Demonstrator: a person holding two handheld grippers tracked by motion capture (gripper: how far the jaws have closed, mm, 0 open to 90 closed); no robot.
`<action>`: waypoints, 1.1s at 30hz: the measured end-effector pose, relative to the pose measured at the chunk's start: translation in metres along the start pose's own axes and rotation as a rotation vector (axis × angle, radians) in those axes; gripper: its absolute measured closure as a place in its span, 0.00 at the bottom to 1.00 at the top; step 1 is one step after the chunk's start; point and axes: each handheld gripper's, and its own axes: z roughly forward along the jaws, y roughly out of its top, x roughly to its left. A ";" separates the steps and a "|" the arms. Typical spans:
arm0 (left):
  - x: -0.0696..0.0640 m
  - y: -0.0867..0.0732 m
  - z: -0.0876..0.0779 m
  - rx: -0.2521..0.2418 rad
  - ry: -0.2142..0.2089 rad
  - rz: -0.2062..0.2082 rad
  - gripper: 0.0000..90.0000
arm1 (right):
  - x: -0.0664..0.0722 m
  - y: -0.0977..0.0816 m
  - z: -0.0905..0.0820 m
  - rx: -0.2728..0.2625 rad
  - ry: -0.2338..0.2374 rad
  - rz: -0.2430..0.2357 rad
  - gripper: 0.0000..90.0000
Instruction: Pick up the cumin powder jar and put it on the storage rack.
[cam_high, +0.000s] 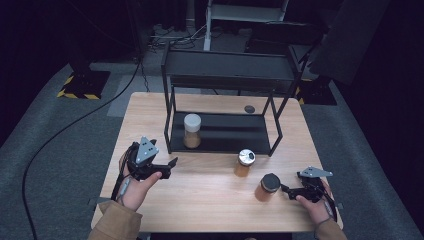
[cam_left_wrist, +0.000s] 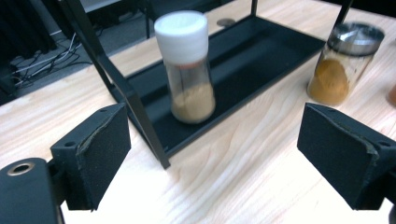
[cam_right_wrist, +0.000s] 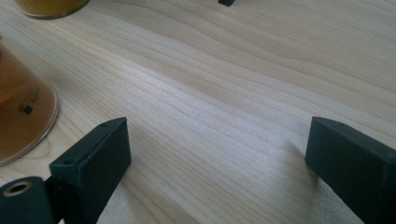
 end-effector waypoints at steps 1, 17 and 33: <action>0.000 -0.003 0.000 0.002 -0.002 0.001 0.10 | 0.000 0.000 0.000 0.000 0.000 0.000 0.07; 0.001 -0.047 0.009 0.069 0.027 -0.064 0.10 | 0.000 0.000 0.000 -0.001 0.000 0.001 0.07; 0.000 -0.076 0.021 0.166 0.042 -0.103 0.10 | 0.000 0.000 0.000 0.000 -0.001 0.001 0.07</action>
